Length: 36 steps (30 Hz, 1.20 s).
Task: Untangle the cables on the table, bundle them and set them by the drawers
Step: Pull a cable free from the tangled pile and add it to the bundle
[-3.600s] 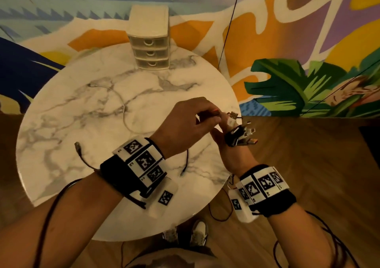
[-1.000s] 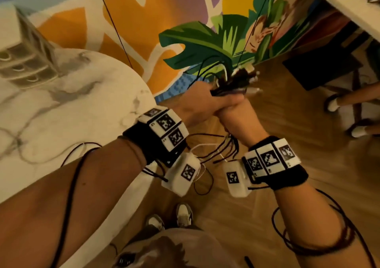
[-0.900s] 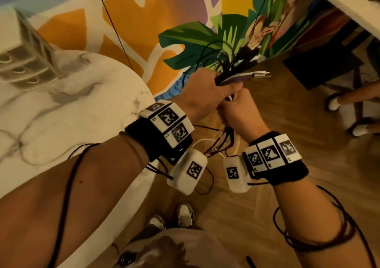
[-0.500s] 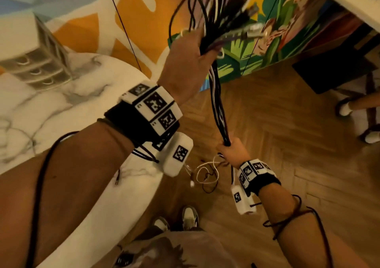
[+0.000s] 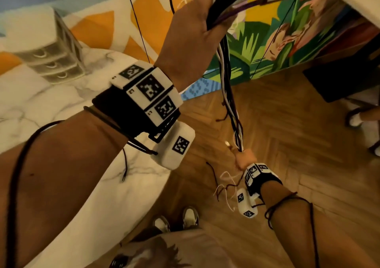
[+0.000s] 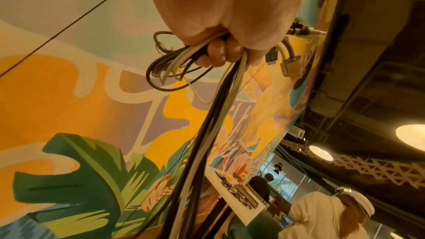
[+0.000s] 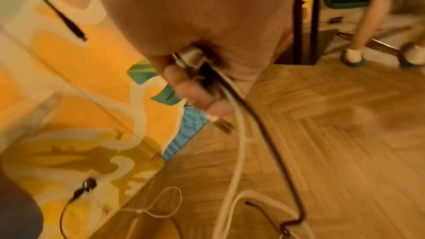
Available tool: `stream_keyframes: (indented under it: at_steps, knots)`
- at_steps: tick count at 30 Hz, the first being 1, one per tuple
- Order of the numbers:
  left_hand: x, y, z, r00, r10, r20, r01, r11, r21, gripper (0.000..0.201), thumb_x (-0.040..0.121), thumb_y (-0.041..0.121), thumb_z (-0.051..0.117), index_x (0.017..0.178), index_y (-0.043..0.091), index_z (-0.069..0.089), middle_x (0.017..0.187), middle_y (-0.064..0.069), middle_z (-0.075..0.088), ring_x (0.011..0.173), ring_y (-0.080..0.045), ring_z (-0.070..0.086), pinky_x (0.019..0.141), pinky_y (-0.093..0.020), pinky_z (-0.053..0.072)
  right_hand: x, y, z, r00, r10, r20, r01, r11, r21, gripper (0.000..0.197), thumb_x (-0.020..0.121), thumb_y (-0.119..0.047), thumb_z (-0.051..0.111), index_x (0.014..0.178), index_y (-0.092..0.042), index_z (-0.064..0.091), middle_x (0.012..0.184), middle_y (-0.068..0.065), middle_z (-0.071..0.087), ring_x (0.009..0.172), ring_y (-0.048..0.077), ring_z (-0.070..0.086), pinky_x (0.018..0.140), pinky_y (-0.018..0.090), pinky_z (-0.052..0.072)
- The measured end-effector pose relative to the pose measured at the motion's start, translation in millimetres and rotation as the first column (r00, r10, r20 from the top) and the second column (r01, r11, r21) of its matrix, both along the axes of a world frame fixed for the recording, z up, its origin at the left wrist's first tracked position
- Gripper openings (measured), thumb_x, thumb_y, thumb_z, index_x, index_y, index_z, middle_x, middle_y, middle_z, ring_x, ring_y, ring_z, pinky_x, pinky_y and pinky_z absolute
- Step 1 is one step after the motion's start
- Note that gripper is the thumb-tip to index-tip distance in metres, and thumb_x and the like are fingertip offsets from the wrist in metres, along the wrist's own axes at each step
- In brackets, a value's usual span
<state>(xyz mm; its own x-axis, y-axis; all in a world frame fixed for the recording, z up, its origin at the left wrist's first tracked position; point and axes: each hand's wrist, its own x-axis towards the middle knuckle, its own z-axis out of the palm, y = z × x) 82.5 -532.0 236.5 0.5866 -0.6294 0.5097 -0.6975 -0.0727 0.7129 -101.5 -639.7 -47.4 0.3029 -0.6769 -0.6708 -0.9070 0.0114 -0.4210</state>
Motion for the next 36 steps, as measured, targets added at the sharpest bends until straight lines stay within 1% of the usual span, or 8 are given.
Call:
stream_keyframes:
  at_steps: [8, 12, 16, 19, 21, 25, 31, 36]
  knots:
    - [-17, 2, -29, 0.988, -0.103, -0.112, 0.106, 0.994, 0.015, 0.032, 0.093, 0.017, 0.053, 0.123, 0.009, 0.057, 0.098, 0.014, 0.063, 0.086, 0.01, 0.055, 0.074, -0.003, 0.037, 1, 2, 11, 0.923, 0.364, -0.122, -0.378, 0.917, -0.13, 0.057, 0.073, -0.039, 0.07, 0.12, -0.012, 0.052, 0.12, 0.013, 0.056, 0.107, 0.031, 0.055, 0.093, 0.04, 0.048]
    - [-36, 6, -58, 0.976, -0.091, -0.197, 0.111, 0.989, 0.093, 0.03, 0.091, 0.013, 0.054, 0.12, 0.008, 0.06, 0.099, 0.006, 0.065, 0.093, -0.005, 0.059, 0.076, -0.01, 0.043, 22, 20, 78, 0.836, 0.396, 0.381, -0.321, 0.914, -0.247, 0.091, 0.07, -0.03, 0.08, 0.145, -0.019, 0.029, 0.147, 0.006, 0.035, 0.136, 0.025, 0.029, 0.112, 0.045, 0.03]
    - [-51, 7, -79, 0.956, -0.023, -0.294, 0.096, 0.967, 0.236, 0.041, 0.084, 0.024, 0.049, 0.12, 0.008, 0.06, 0.111, -0.009, 0.068, 0.106, -0.024, 0.061, 0.088, -0.034, 0.046, 50, 37, 151, 0.609, 0.271, 0.745, -0.142, 0.962, -0.234, 0.05, 0.079, -0.008, 0.069, 0.125, -0.014, 0.051, 0.125, 0.002, 0.058, 0.114, 0.011, 0.055, 0.094, 0.025, 0.047]
    - [-51, 10, -85, 0.945, 0.043, -0.326, 0.081, 0.93, 0.359, 0.036, 0.089, 0.025, 0.053, 0.119, 0.006, 0.06, 0.109, -0.014, 0.067, 0.105, -0.028, 0.06, 0.088, -0.039, 0.045, 63, 48, 166, 0.608, 0.332, 0.721, -0.292, 0.938, -0.185, 0.014, 0.088, -0.004, 0.055, 0.096, -0.014, 0.061, 0.087, -0.002, 0.065, 0.076, -0.001, 0.06, 0.068, 0.019, 0.047]
    - [-45, 16, -85, 0.939, 0.07, -0.338, 0.065, 0.927, 0.37, 0.033, 0.091, 0.03, 0.055, 0.113, 0.007, 0.064, 0.102, -0.011, 0.069, 0.097, -0.025, 0.062, 0.084, -0.037, 0.047, 64, 47, 158, 0.672, 0.298, 0.678, -0.227, 0.954, -0.194, 0.023, 0.093, -0.014, 0.053, 0.071, -0.022, 0.055, 0.065, -0.008, 0.055, 0.052, -0.002, 0.048, 0.051, 0.012, 0.036]
    - [-20, 36, -76, 0.932, 0.179, -0.315, -0.067, 0.94, 0.336, 0.021, 0.088, 0.034, 0.056, 0.097, 0.019, 0.068, 0.074, 0.003, 0.06, 0.065, -0.009, 0.051, 0.058, -0.022, 0.034, 46, 16, 123, 0.812, 0.043, 0.583, 0.124, 0.962, -0.243, 0.04, 0.092, -0.017, 0.048, 0.052, -0.018, 0.043, 0.054, 0.001, 0.043, 0.056, 0.02, 0.039, 0.056, 0.028, 0.031]
    - [22, 43, -43, 0.846, 0.2, -0.494, -0.225, 0.974, 0.011, 0.036, 0.086, 0.04, 0.056, 0.055, 0.023, 0.049, 0.051, -0.002, 0.038, 0.045, -0.017, 0.032, 0.048, -0.029, 0.026, -9, -28, 44, 0.99, 0.036, 0.138, 0.011, 0.946, -0.325, 0.021, 0.089, -0.012, 0.05, 0.092, 0.001, 0.067, 0.09, 0.026, 0.064, 0.086, 0.042, 0.059, 0.071, 0.04, 0.045]
    - [-4, 19, -35, 0.753, -0.063, -0.655, -0.071, 0.982, -0.176, 0.041, 0.097, 0.028, 0.048, 0.057, 0.017, 0.046, 0.042, 0.005, 0.034, 0.034, -0.013, 0.026, 0.037, -0.024, 0.022, -15, -20, 10, 0.895, 0.364, -0.259, -0.389, 0.92, -0.052, 0.044, 0.082, -0.034, 0.066, 0.116, -0.008, 0.059, 0.11, 0.015, 0.064, 0.096, 0.033, 0.062, 0.077, 0.034, 0.051]
